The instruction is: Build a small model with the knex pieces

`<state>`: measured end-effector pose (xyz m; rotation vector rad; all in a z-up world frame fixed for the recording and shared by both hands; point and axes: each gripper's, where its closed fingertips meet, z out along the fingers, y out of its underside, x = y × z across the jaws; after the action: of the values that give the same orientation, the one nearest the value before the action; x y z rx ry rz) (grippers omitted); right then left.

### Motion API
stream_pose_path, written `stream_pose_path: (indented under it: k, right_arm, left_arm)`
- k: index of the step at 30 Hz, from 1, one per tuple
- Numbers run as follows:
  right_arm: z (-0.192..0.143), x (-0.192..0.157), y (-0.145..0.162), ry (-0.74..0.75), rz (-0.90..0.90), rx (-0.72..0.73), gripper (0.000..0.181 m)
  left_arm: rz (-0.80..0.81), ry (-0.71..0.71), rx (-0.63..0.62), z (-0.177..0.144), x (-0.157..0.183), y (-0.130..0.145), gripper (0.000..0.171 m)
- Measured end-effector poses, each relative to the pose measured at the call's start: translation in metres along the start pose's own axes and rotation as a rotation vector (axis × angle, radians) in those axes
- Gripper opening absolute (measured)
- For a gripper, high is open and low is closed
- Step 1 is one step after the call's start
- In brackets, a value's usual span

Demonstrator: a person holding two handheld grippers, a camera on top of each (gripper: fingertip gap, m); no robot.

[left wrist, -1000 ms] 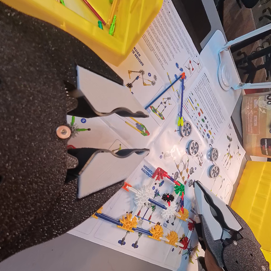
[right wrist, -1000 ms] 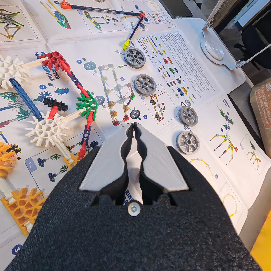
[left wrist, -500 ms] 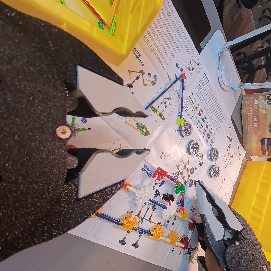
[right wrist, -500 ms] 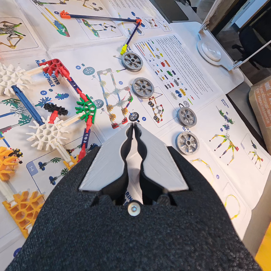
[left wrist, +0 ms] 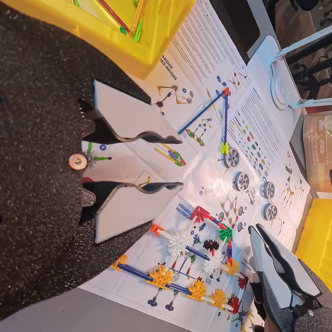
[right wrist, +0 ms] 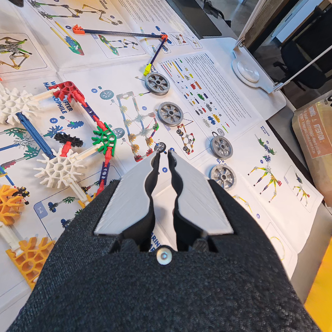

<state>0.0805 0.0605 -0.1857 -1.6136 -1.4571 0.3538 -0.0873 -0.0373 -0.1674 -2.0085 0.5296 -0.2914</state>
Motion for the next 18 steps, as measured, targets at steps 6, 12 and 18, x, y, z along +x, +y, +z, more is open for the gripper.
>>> stream_pose_path:
  k: [6, 12, 18]
  right_arm:
    - [-0.002, 0.001, -0.003, 0.008, 0.007, 0.010, 0.011]
    - [-0.006, 0.004, -0.006, 0.000, 0.063, 0.024, 0.013]
    - [-0.027, 0.024, -0.013, -0.130, 0.573, 0.111, 0.024]
  left_arm:
    - [0.028, -0.011, -0.011, 0.001, 0.002, 0.001, 0.041]
    - [0.033, -0.015, -0.022, 0.003, 0.002, 0.003, 0.041]
    - [0.044, -0.022, -0.023, 0.003, 0.002, 0.003, 0.041]
